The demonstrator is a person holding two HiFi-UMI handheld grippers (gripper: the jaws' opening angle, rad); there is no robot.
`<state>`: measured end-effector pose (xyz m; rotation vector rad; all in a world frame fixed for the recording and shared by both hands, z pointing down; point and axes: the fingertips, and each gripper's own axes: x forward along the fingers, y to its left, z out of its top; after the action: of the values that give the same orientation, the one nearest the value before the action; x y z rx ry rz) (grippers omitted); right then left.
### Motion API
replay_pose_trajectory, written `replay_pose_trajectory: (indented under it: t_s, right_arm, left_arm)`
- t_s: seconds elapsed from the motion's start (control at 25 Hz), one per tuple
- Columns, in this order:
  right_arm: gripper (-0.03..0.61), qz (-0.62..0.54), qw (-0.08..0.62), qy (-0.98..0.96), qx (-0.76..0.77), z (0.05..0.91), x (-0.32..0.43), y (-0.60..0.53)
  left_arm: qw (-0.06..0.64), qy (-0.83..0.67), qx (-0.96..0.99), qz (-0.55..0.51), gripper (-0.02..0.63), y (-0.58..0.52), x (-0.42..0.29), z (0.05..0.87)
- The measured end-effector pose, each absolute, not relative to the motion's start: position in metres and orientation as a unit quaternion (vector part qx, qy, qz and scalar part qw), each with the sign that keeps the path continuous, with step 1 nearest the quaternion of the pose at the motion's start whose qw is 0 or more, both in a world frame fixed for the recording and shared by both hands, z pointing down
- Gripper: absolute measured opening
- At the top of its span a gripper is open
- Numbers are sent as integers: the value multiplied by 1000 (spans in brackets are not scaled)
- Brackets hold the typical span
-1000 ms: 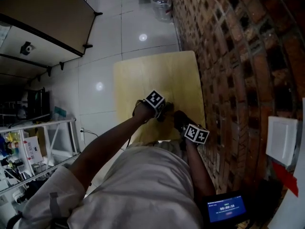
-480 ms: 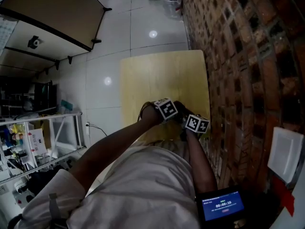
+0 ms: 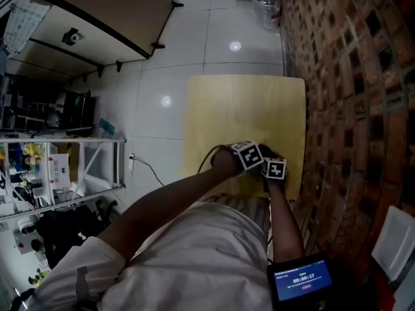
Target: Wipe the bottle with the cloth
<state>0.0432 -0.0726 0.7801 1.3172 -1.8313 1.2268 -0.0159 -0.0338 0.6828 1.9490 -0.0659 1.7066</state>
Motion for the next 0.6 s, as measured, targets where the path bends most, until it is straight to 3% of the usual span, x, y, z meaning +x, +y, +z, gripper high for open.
replay_pose_trajectory:
  t_s: [0.12,0.24,0.36,0.6]
  right_arm:
    - [84,458,272,-684,499,785,45,-70]
    - [86,488,144,-668,543,757,70,-66]
    - [86,487,64,-671,555,718,85,-51]
    - [86,464,40,-743,481,678,33,-40]
  left_arm:
    - [325,-48,720,611,160,-39,-18,684]
    - [382,-77,710,586,158,-45,-24,685]
    - [432,-108,696,562,158,-48,-33,682]
    - [488,-159,683,520,158,-50,-42,680]
